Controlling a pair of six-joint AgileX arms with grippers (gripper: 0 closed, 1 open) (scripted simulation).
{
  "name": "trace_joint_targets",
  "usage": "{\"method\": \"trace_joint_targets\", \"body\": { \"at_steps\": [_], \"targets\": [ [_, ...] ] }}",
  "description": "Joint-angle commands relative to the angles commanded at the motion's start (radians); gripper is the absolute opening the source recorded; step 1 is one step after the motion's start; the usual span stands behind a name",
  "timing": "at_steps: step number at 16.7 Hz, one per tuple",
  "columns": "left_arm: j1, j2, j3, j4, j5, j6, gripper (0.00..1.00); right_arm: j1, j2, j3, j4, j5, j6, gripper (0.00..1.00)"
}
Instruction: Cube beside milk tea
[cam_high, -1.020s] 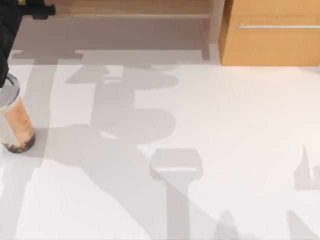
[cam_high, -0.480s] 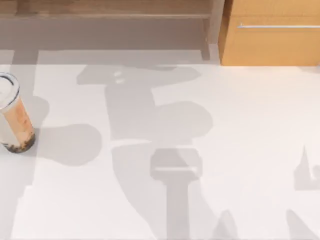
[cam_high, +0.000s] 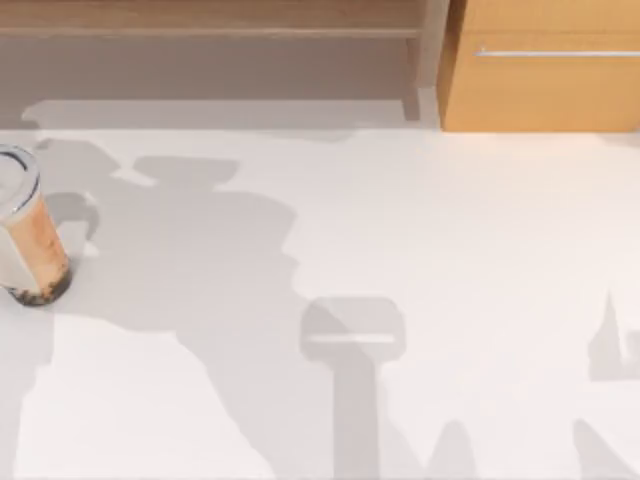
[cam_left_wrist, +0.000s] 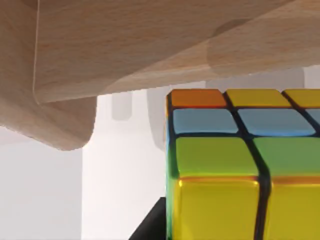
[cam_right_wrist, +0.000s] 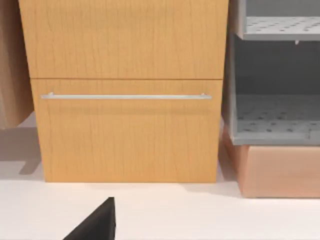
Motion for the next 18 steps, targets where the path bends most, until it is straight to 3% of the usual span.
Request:
{"method": "trace_joint_targets", "body": {
  "at_steps": [4,8,18],
  "targets": [
    [0.072,0.102,0.059,-0.35,-0.033,0.008,0.0,0.0,0.0,0.0,0.0,0.0,0.0,1.0],
    [0.103,0.189,0.075,-0.548,-0.055,-0.01,0.0,0.0,0.0,0.0,0.0,0.0,0.0,1.0],
    [0.102,0.204,0.071,-0.578,-0.058,-0.013,0.0,0.0,0.0,0.0,0.0,0.0,0.0,1.0]
  ]
}}
